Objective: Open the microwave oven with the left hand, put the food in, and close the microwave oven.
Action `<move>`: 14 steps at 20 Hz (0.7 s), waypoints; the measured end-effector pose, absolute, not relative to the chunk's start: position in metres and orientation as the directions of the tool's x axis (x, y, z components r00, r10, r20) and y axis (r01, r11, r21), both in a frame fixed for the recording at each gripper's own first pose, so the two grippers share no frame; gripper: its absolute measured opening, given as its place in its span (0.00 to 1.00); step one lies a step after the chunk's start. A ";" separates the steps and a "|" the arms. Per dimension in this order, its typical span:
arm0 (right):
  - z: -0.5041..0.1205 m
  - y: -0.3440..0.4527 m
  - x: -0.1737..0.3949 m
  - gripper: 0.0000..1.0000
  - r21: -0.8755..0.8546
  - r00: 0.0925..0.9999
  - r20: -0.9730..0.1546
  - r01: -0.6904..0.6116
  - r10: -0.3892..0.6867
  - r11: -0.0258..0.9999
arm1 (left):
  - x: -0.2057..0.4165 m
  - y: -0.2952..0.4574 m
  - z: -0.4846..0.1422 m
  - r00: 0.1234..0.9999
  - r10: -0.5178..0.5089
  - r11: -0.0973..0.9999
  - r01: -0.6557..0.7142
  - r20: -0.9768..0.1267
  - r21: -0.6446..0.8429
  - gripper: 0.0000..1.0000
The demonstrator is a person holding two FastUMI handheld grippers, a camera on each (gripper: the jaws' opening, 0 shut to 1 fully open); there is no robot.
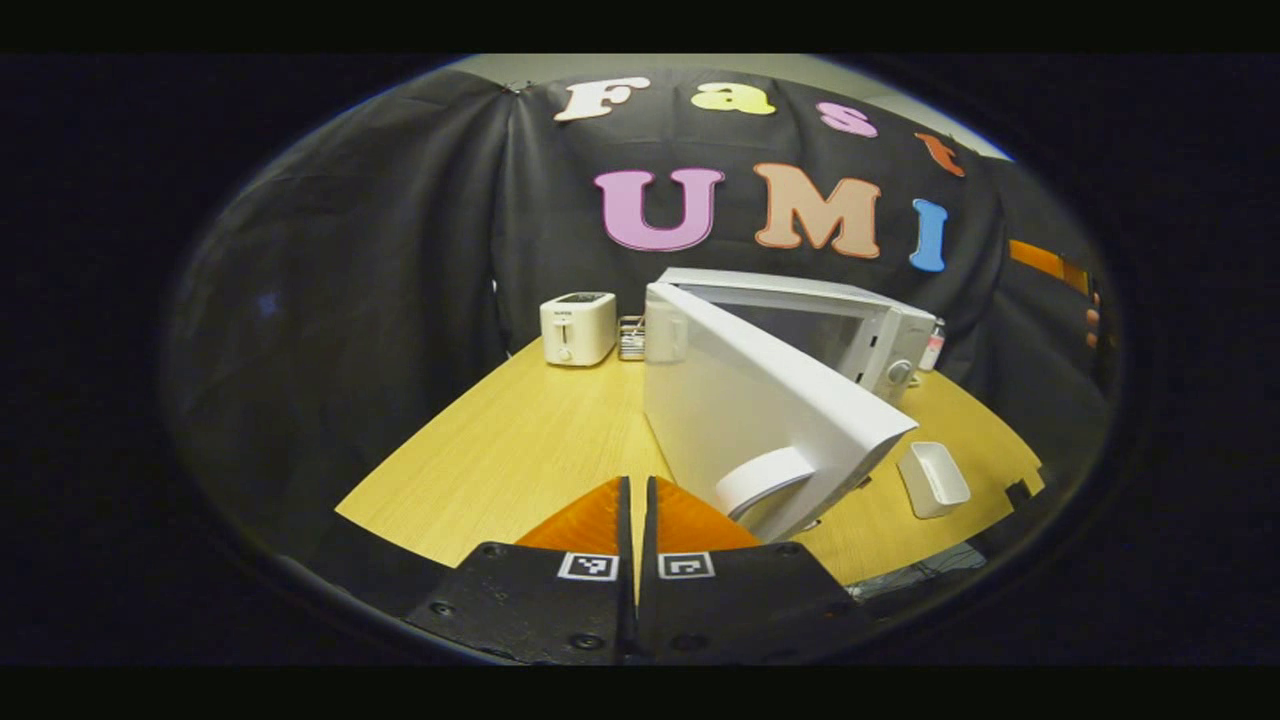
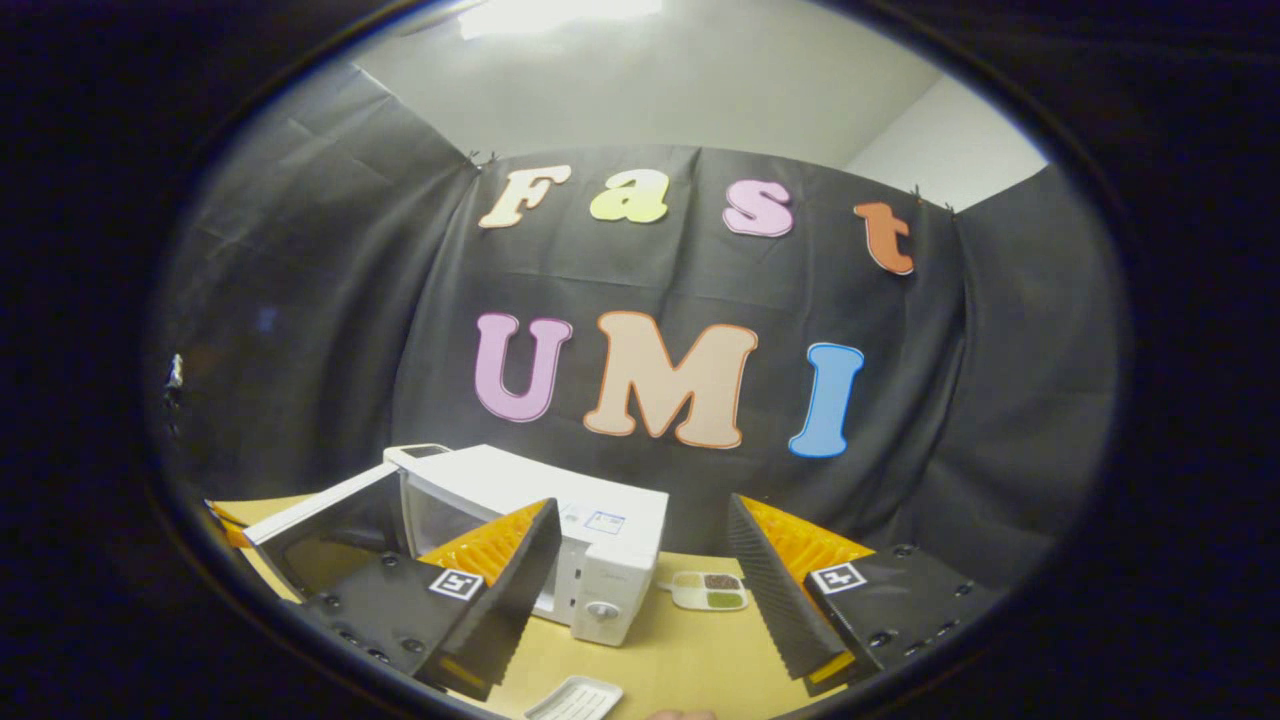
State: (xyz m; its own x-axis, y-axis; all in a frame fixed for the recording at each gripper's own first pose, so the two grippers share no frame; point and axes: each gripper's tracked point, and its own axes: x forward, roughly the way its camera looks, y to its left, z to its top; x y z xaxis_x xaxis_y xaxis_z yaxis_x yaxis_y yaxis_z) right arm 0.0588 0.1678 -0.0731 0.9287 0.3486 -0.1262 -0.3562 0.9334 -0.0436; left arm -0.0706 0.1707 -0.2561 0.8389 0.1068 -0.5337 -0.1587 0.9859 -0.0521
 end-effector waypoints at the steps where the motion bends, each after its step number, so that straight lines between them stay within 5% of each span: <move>1: -0.070 0.167 0.061 0.96 -0.045 0.930 -0.119 -0.356 0.348 0.934 | -0.069 0.168 -0.255 0.839 0.108 0.986 -0.158 -0.533 -0.049 0.00; 14: -0.069 0.114 0.079 0.96 -0.046 0.949 -0.106 -0.302 0.296 0.952 | -0.032 0.108 -0.255 0.845 0.035 0.998 -0.054 -0.533 -0.019 0.00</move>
